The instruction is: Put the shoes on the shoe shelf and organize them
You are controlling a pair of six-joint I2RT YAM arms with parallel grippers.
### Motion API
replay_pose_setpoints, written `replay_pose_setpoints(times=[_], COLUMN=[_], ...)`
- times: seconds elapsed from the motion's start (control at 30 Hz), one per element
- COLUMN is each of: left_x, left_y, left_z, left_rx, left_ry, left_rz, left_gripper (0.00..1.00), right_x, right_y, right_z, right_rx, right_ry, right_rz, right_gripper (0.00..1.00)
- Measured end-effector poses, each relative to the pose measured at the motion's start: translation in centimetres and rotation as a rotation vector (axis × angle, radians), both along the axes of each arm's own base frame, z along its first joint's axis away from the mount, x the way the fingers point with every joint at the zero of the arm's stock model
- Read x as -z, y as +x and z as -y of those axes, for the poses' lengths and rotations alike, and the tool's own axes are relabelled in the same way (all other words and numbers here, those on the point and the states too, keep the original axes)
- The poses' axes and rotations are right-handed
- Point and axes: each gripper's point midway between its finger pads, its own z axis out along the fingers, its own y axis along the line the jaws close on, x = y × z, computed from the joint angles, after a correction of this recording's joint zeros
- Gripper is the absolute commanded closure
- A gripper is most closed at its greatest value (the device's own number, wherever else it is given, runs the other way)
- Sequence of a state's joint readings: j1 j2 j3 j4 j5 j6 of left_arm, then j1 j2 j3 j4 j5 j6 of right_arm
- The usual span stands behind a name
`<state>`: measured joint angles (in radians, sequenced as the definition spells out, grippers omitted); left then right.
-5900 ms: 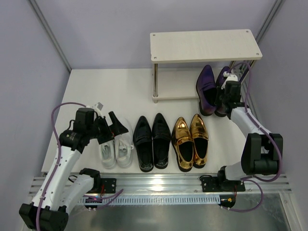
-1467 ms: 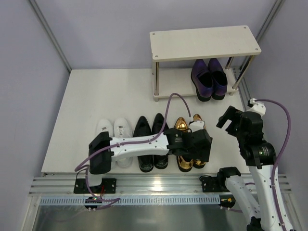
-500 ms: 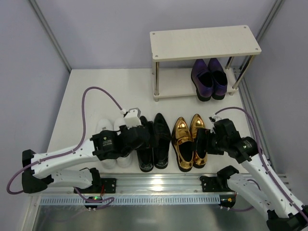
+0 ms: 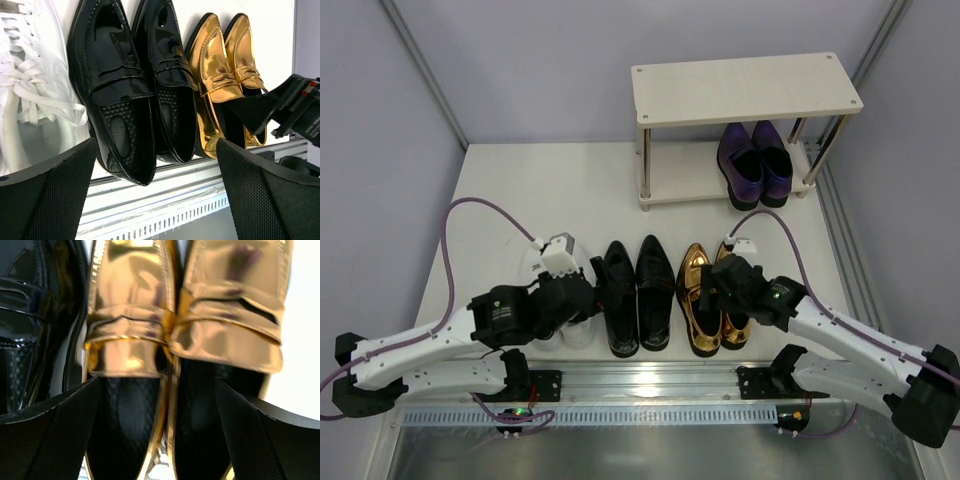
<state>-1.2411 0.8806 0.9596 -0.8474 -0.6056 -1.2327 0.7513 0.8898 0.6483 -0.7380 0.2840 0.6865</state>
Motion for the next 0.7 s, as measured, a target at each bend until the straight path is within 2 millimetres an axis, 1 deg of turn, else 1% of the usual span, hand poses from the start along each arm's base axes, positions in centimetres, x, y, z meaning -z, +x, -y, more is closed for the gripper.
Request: replay_pose_setpoints(times=[0.03, 0.07, 0.2, 0.33, 0.43, 0.57, 0.7], left_x=[0.1, 0.2, 0.2, 0.2, 0.2, 0.2, 0.0], left_y=[0.0, -0.1, -0.2, -0.3, -0.5, -0.7, -0.7], left_z=[-0.3, -0.5, -1.3, -2.2, -3.0, -4.0, -4.7], left_rx=[-0.005, -0.010, -0.024, -0.039, -0.051, -0.065, -0.078], left_ry=[0.002, 0.003, 0.008, 0.005, 0.001, -0.007, -0.015], left_rz=[-0.001, -0.003, -0.005, -0.004, -0.004, 0.001, 0.007], left_gripper=[0.01, 0.00, 0.00, 0.00, 0.00, 0.00, 0.01], right_x=[0.2, 0.4, 1.7, 3.3, 4.1, 3.9, 3.1], right_y=[0.3, 0.6, 1.5, 1.9, 1.9, 2.1, 2.0], right_z=[-0.6, -1.0, -2.7, -2.7, -2.7, -2.8, -3.0], right_rx=[-0.010, -0.015, -0.015, 0.034, 0.070, 0.083, 0.073], right_ry=[-0.018, -0.031, -0.077, -0.096, -0.075, -0.048, -0.020], right_rz=[0.017, 0.029, 0.069, 0.093, 0.111, 0.148, 0.171], right_gripper=[0.05, 0.08, 0.12, 0.16, 0.20, 0.20, 0.19])
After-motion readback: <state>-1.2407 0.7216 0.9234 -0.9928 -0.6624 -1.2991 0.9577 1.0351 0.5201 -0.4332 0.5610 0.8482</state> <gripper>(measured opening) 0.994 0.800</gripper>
